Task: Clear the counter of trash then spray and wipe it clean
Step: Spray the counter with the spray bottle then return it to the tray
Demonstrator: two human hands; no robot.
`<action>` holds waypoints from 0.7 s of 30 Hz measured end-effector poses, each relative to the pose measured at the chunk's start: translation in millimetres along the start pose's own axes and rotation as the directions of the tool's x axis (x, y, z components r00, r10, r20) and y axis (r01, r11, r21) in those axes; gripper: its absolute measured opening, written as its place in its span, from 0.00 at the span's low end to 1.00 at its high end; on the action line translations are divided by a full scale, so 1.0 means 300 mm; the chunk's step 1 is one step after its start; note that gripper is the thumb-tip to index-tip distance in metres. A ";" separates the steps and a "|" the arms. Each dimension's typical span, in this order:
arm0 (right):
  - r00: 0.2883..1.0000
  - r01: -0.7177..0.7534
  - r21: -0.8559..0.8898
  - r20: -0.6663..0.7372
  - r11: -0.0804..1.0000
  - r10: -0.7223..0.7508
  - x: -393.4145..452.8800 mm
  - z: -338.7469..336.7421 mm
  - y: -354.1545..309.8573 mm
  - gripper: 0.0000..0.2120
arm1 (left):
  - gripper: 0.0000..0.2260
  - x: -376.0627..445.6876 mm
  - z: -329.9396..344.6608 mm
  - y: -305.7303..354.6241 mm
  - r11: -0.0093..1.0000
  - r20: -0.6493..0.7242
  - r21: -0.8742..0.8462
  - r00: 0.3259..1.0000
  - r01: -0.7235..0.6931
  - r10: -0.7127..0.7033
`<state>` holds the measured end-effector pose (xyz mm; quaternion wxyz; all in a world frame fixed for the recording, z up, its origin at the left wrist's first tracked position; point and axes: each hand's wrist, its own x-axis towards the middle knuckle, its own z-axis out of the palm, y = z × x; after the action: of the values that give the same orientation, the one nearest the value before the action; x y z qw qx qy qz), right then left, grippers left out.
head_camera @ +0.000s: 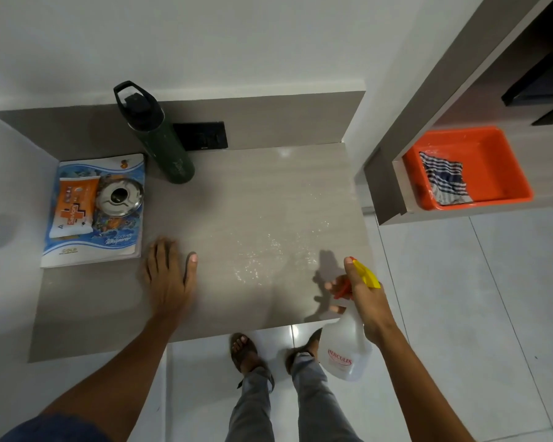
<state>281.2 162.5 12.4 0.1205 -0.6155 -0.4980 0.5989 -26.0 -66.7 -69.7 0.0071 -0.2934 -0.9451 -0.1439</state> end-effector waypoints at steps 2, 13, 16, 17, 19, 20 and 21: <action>0.999 -0.031 0.027 0.010 0.999 0.031 -0.001 -0.008 -0.004 0.28 | 0.30 0.006 0.001 0.020 1.000 -0.019 -0.008 1.000 0.001 -0.001; 0.996 0.088 0.000 -0.006 0.996 -0.088 0.033 -0.077 -0.087 0.27 | 0.33 -0.009 0.066 0.294 0.986 0.116 -0.164 0.992 -0.030 0.049; 0.995 0.101 0.062 -0.029 0.993 -0.099 0.063 -0.099 -0.117 0.25 | 0.32 -0.008 0.091 0.382 0.983 0.105 -0.149 0.987 -0.103 0.120; 0.994 0.109 0.084 -0.032 0.990 -0.107 0.072 -0.107 -0.127 0.25 | 0.32 -0.006 0.097 0.417 0.981 0.106 -0.151 0.985 -0.120 0.137; 0.993 0.119 0.122 -0.030 0.985 -0.116 0.093 -0.122 -0.145 0.24 | 0.32 -0.006 0.111 0.492 0.978 0.111 -0.155 0.981 -0.139 0.157; 0.993 0.119 0.133 -0.027 0.984 -0.116 0.105 -0.130 -0.153 0.24 | 0.33 -0.006 0.116 0.528 0.977 0.113 -0.157 0.980 -0.148 0.166; 0.993 0.116 0.141 -0.025 0.983 -0.113 0.118 -0.140 -0.160 0.24 | 0.33 -0.006 0.123 0.568 0.974 0.115 -0.157 0.977 -0.162 0.180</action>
<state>287.2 230.9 37.0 0.2028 -0.5808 -0.4874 0.6197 72.9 76.6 -59.6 -0.0628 -0.3821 -0.9016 -0.1925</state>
